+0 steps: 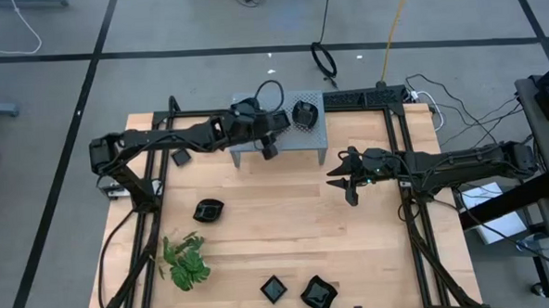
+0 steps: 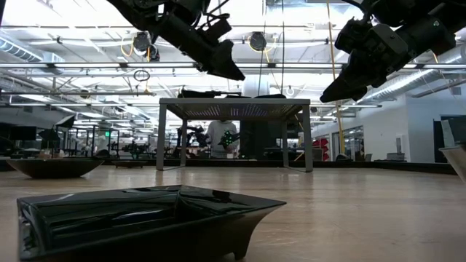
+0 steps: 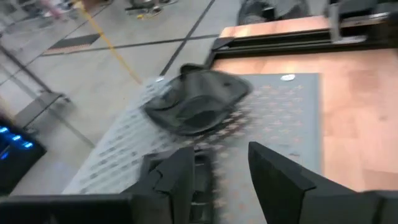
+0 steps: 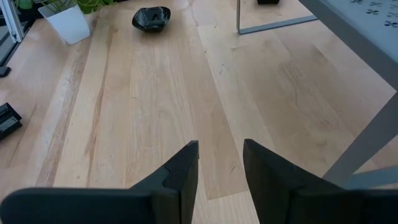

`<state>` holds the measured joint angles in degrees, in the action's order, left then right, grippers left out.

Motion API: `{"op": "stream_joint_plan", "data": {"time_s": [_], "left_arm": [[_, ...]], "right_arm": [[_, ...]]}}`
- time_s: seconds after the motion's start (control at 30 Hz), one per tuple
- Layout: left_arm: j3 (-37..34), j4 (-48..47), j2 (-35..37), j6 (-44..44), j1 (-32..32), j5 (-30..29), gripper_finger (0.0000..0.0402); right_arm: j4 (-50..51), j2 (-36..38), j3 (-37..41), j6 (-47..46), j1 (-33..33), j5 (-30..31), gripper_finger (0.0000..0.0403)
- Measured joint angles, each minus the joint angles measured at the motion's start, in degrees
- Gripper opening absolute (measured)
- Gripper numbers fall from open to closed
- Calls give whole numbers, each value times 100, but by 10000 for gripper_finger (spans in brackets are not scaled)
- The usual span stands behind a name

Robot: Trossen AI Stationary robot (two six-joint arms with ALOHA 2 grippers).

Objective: Pick & Place Mini shaped plates
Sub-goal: Stack the black square plate on top of the black square plates on the shelf

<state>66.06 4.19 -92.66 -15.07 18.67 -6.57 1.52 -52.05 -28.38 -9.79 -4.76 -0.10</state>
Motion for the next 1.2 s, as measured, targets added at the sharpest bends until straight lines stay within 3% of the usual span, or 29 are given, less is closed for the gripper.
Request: {"op": "stream_joint_plan", "data": {"time_s": [0.2, 0.37, 0.57, 0.73, 0.93, 1.2], "left_arm": [[0, -229, 0, 26, -447, 441, 153], [0, -1056, 0, 118, -1028, 525, 152], [0, -2110, 0, 637, -1816, 526, 152], [-10, -2376, -2, 1487, -2514, 525, 152], [-577, -1499, 0, 1919, -3440, 505, 152], [-1946, 1264, -19, 2718, -4538, 233, 152]], "right_arm": [[0, 2, 0, -1, 1, 0, 116], [0, 2, 0, 1, 1, 0, 116], [0, 2, 0, -1, 0, 0, 116], [0, 2, 0, 1, -1, 0, 116], [0, 2, 0, 1, 1, 0, 116], [0, 2, 0, -1, 1, 0, 116]]}}
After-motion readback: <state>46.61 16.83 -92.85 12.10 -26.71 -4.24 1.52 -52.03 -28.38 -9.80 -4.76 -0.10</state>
